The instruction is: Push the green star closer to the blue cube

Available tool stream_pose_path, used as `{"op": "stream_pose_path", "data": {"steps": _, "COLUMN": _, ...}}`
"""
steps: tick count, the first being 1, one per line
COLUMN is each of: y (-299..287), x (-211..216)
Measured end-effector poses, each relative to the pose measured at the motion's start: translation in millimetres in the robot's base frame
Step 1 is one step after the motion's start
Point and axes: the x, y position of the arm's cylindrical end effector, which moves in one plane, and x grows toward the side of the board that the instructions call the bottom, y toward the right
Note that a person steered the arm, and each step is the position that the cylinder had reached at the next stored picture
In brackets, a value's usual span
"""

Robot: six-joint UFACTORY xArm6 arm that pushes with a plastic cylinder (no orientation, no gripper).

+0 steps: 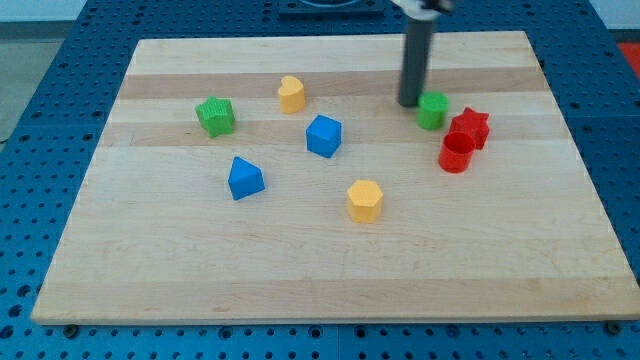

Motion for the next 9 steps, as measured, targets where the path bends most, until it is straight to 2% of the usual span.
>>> {"op": "stream_pose_path", "data": {"steps": 2, "y": -28.0, "x": -20.6}}
{"op": "stream_pose_path", "data": {"steps": 3, "y": -13.5, "x": -9.7}}
{"op": "stream_pose_path", "data": {"steps": 4, "y": -42.9, "x": -77.3}}
{"op": "stream_pose_path", "data": {"steps": 5, "y": -146.8, "x": -117.4}}
{"op": "stream_pose_path", "data": {"steps": 6, "y": -254.3, "x": -107.5}}
{"op": "stream_pose_path", "data": {"steps": 7, "y": -319.9, "x": -62.4}}
{"op": "stream_pose_path", "data": {"steps": 8, "y": -291.9, "x": 4.7}}
{"op": "stream_pose_path", "data": {"steps": 9, "y": -256.6, "x": 39.0}}
